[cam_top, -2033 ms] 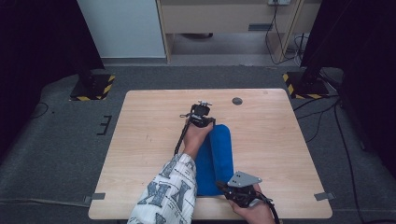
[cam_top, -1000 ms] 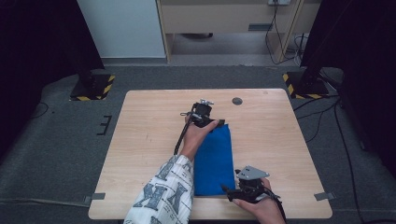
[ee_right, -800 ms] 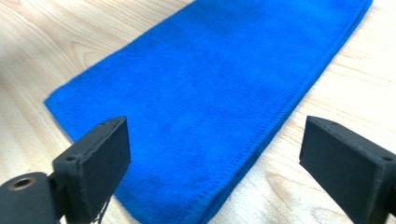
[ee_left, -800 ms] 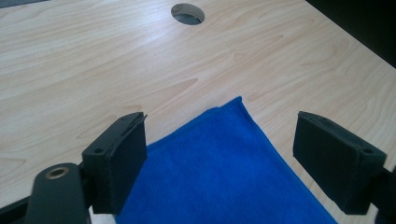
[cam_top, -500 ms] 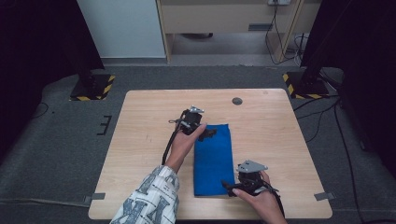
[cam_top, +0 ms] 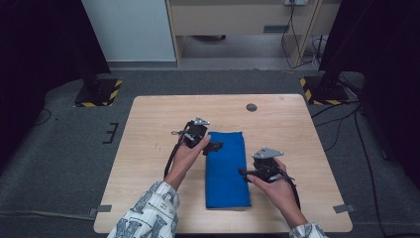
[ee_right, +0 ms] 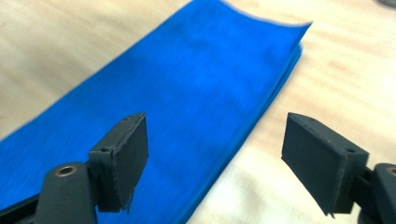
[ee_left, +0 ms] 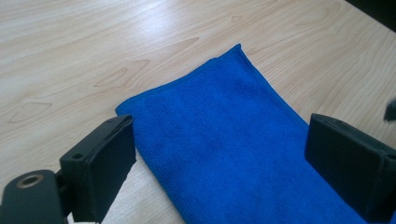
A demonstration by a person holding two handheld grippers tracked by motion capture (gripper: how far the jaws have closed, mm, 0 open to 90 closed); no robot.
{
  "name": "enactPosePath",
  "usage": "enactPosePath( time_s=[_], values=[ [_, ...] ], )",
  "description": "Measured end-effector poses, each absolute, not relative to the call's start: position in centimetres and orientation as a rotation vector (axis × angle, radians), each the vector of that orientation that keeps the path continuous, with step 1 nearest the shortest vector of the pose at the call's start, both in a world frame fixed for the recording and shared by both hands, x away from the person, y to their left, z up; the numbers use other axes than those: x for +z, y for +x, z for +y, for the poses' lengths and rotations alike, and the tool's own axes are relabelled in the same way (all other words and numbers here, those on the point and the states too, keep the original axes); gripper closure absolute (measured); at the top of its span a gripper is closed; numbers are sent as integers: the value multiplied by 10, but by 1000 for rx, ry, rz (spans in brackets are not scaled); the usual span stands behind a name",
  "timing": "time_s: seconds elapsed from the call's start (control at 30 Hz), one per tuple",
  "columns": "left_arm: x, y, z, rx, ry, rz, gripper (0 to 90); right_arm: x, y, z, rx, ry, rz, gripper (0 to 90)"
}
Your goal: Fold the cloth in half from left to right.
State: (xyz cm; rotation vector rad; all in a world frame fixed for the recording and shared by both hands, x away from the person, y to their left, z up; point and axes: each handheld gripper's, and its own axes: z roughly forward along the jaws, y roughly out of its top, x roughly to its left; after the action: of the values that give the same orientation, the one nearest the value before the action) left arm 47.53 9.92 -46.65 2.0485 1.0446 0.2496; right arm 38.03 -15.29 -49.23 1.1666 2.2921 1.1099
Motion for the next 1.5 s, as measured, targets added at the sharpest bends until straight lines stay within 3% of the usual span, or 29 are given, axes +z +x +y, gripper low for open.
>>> enactPosePath(
  time_s=[0.4, 0.7, 1.07, 1.23, 1.5],
  values=[
    [-478, 490, 103, 349, 2040, 1070, 99, -491, 441, -145, 1113, 1209, 2287, 314],
    [-491, 507, 103, 333, 2053, 1130, 112, -492, 481, -148, 1091, 1235, 2273, 341],
    [-501, 515, 100, 351, 2054, 1185, 128, -495, 511, -150, 1072, 1307, 2246, 343],
    [-505, 517, 100, 357, 2077, 1185, 166, -503, 520, -148, 1030, 1323, 2279, 275],
    [-512, 518, 101, 329, 2091, 1200, 217, -518, 524, -143, 959, 1334, 2312, 349]
  ],
)
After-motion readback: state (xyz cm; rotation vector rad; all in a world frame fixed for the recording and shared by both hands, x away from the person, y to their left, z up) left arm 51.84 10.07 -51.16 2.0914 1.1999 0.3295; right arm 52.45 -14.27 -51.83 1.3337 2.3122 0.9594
